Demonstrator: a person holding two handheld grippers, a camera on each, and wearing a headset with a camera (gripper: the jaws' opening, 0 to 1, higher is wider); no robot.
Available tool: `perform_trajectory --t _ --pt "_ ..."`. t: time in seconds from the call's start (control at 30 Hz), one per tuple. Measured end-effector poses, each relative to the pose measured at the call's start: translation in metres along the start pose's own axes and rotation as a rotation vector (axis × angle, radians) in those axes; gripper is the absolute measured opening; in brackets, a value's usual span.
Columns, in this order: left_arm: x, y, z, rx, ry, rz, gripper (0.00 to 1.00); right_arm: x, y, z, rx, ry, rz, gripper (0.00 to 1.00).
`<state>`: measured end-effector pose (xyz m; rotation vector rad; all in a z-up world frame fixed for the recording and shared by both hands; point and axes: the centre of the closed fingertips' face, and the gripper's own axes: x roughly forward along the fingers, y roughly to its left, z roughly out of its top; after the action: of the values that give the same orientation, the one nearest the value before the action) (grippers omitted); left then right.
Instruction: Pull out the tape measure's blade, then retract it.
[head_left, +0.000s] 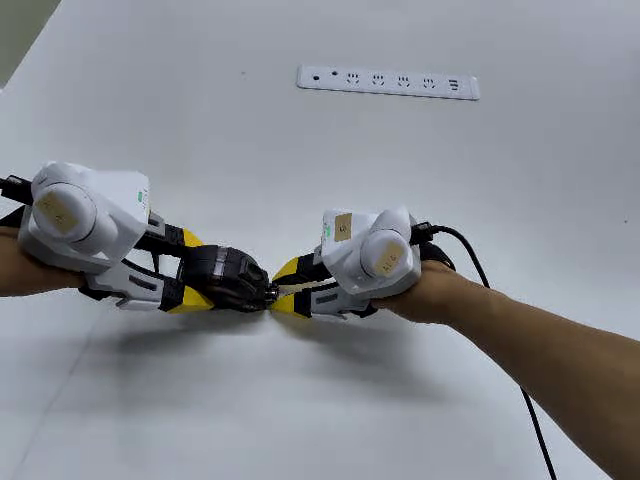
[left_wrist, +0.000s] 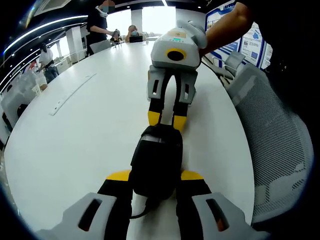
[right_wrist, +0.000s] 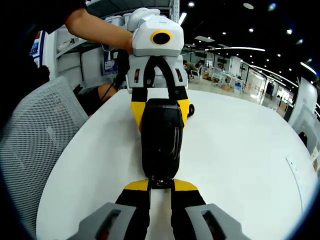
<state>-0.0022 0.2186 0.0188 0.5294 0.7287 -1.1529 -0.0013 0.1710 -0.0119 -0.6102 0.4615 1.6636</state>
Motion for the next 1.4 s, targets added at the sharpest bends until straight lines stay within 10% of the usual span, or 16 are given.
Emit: perform_trajectory --t 1.4 --pt "0.0 0.001 0.0 -0.007 -0.007 -0.009 0.26 -0.011 -0.002 -0.009 -0.069 0.017 0.0 0.08"
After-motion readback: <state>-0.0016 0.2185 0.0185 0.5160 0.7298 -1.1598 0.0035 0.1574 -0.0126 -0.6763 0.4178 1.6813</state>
